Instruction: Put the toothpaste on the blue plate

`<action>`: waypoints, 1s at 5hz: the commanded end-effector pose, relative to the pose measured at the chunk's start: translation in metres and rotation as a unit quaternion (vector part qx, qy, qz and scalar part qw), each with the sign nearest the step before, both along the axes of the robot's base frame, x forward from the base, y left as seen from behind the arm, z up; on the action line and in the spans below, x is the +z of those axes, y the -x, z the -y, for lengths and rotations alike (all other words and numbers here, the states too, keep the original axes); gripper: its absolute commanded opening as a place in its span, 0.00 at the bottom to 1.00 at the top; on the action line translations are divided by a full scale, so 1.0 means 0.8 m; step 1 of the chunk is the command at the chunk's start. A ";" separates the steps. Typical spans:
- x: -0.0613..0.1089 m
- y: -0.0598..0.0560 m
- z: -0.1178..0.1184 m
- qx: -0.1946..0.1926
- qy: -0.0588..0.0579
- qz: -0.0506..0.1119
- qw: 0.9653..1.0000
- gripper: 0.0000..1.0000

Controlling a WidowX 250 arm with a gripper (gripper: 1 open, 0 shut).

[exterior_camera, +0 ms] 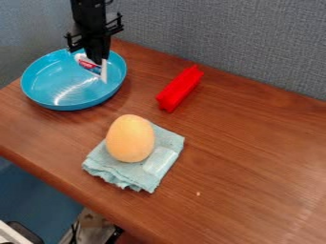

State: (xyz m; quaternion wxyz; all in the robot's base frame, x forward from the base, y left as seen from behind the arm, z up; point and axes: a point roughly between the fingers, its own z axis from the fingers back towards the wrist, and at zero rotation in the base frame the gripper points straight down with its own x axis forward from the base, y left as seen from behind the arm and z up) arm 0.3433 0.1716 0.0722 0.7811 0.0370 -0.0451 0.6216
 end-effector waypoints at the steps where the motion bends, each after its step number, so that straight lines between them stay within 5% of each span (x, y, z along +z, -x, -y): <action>1: 0.010 0.001 -0.019 -0.001 -0.020 0.019 1.000 0.00; 5: -0.019 -0.011 -0.019 -0.029 -0.022 0.018 0.999 0.00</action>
